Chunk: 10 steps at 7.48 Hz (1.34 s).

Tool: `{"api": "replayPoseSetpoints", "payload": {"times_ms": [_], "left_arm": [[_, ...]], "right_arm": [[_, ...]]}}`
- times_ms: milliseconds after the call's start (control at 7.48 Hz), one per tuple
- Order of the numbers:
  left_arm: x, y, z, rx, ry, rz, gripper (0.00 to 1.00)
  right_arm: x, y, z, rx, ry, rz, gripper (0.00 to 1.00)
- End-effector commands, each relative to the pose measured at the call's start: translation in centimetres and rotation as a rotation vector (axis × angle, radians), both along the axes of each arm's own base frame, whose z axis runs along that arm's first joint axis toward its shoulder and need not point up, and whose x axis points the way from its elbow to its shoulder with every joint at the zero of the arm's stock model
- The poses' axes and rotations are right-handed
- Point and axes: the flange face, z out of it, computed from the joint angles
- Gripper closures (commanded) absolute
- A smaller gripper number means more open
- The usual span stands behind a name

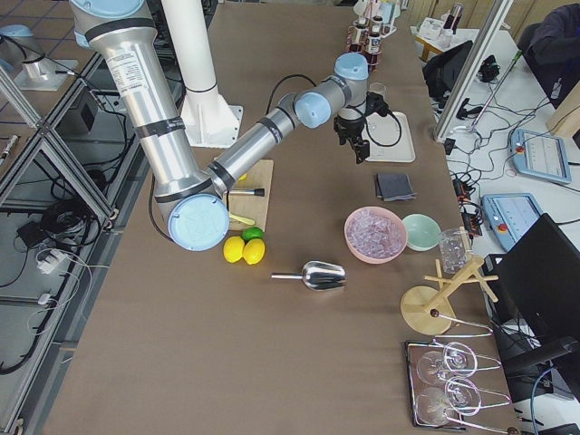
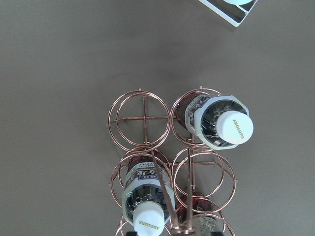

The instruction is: Take tea from basket to plate

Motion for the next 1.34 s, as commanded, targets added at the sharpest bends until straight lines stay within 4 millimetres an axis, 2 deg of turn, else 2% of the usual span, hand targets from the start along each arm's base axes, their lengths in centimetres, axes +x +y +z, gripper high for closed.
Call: {"api": "replayPoseSetpoints", "payload": {"times_ms": [0,134,267,534,935,1069,1202], "left_arm": [[0.0,-0.1,-0.6,-0.014,0.004,-0.021,1.00],[0.0,-0.1,-1.0,-0.024,0.006,-0.033,1.00],[-0.5,0.5,-2.4,-0.018,0.010,-0.055,1.00],[-1.3,3.2,-6.8,-0.111,0.030,-0.129,1.00],[-1.7,9.9,-16.4,-0.100,0.072,-0.187,1.00],[-1.6,11.6,-19.3,-0.105,0.103,-0.233,1.00],[-1.0,12.2,-21.9,-0.100,0.137,-0.228,1.00]], "right_arm": [[0.0,0.0,0.2,0.003,0.010,0.005,0.00],[0.0,0.0,0.2,0.004,0.010,0.004,0.00],[0.0,0.0,0.2,0.003,0.010,0.005,0.00],[0.0,0.1,0.1,0.005,0.008,0.003,0.00],[0.0,0.2,0.0,0.007,0.005,0.000,0.00],[0.0,0.2,-0.1,0.010,0.004,0.001,0.00],[-0.3,0.3,0.1,0.005,0.006,-0.003,0.00]]}}
